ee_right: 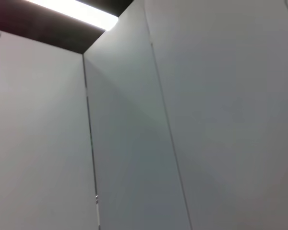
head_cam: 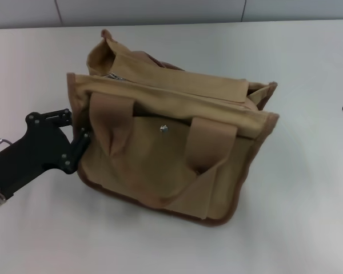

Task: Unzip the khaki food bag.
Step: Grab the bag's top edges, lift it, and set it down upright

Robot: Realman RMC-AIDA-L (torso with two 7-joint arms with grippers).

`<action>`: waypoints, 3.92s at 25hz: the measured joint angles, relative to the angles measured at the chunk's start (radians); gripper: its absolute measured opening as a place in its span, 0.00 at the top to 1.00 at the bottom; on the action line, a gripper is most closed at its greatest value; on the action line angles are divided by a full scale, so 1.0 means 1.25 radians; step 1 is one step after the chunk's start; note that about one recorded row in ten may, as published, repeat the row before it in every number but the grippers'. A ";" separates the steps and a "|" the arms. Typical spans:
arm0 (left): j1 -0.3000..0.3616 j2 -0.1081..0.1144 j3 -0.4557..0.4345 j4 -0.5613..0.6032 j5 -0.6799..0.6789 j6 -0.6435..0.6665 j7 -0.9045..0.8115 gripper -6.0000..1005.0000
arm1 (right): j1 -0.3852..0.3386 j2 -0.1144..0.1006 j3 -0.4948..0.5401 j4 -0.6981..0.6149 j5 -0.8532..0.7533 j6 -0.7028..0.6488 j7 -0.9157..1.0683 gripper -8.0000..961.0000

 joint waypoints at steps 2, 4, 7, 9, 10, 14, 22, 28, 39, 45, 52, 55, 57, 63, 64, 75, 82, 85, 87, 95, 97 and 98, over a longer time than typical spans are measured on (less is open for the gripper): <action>-0.004 0.000 0.000 0.001 0.000 0.004 0.000 0.82 | 0.001 0.000 0.011 0.004 0.000 0.002 0.004 0.17; -0.012 0.002 -0.001 0.005 0.000 0.028 0.000 0.84 | 0.002 0.000 0.020 0.005 0.000 0.001 0.005 0.17; -0.019 0.004 0.000 0.013 0.001 0.044 0.000 0.87 | 0.008 0.000 0.040 0.012 0.000 0.013 0.005 0.17; -0.028 0.005 0.002 0.045 0.001 0.070 -0.008 0.90 | 0.020 0.001 0.061 0.030 0.000 0.032 0.005 0.18; -0.028 0.005 0.002 0.045 0.001 0.070 -0.008 0.91 | 0.028 0.001 0.071 0.041 0.000 0.038 0.005 0.18; -0.056 0.005 0.000 0.104 -0.014 0.145 -0.038 0.93 | 0.081 0.002 0.120 0.072 0.002 0.055 0.006 0.18; -0.099 0.003 0.008 0.180 -0.030 0.215 -0.087 0.93 | 0.192 0.001 0.139 0.107 -0.008 0.144 0.039 0.19; -0.124 0.002 0.021 0.186 -0.032 0.218 -0.091 0.93 | 0.272 0.004 0.019 0.153 -0.022 0.169 0.000 0.19; -0.126 0.000 0.029 0.182 -0.037 0.214 -0.085 0.92 | 0.267 0.006 -0.112 0.227 -0.028 0.115 -0.134 0.21; -0.130 0.000 0.049 0.182 -0.038 0.213 -0.084 0.92 | 0.289 0.006 -0.122 0.236 -0.030 0.144 -0.140 0.21; -0.131 -0.001 0.050 0.183 -0.038 0.213 -0.082 0.92 | 0.331 0.007 -0.137 0.244 -0.031 0.213 -0.144 0.22; -0.131 -0.001 0.051 0.182 -0.038 0.213 -0.078 0.92 | 0.345 0.007 -0.150 0.244 -0.042 0.218 -0.144 0.34; -0.132 -0.001 0.056 0.182 -0.040 0.213 -0.074 0.92 | 0.351 0.007 -0.154 0.245 -0.047 0.219 -0.144 0.46; -0.137 -0.001 0.069 0.181 -0.042 0.213 -0.061 0.92 | 0.363 0.007 -0.151 0.243 -0.050 0.224 -0.117 0.49; -0.138 -0.001 0.073 0.181 -0.042 0.214 -0.055 0.92 | 0.366 0.007 -0.150 0.242 -0.050 0.235 -0.107 0.49; -0.139 0.000 0.081 0.180 -0.043 0.218 -0.052 0.91 | 0.400 0.007 -0.152 0.246 -0.050 0.286 -0.070 0.49; -0.133 -0.002 0.082 0.182 -0.049 0.222 -0.052 0.91 | 0.378 0.004 -0.148 0.236 -0.048 0.279 -0.048 0.50; -0.133 -0.002 0.083 0.182 -0.055 0.222 -0.052 0.91 | 0.354 0.004 -0.149 0.215 -0.047 0.276 -0.025 0.49; -0.133 -0.002 0.083 0.182 -0.056 0.222 -0.052 0.91 | 0.343 0.004 -0.151 0.201 -0.046 0.274 -0.011 0.49; -0.137 -0.001 0.082 0.185 -0.062 0.224 -0.053 0.90 | 0.306 0.004 -0.156 0.144 -0.068 0.231 -0.009 0.48; -0.137 0.000 0.082 0.186 -0.063 0.224 -0.053 0.90 | 0.286 0.005 -0.153 0.125 -0.068 0.202 -0.047 0.48; -0.137 0.000 0.082 0.186 -0.064 0.224 -0.053 0.90 | 0.275 0.005 -0.148 0.122 -0.066 0.190 -0.082 0.48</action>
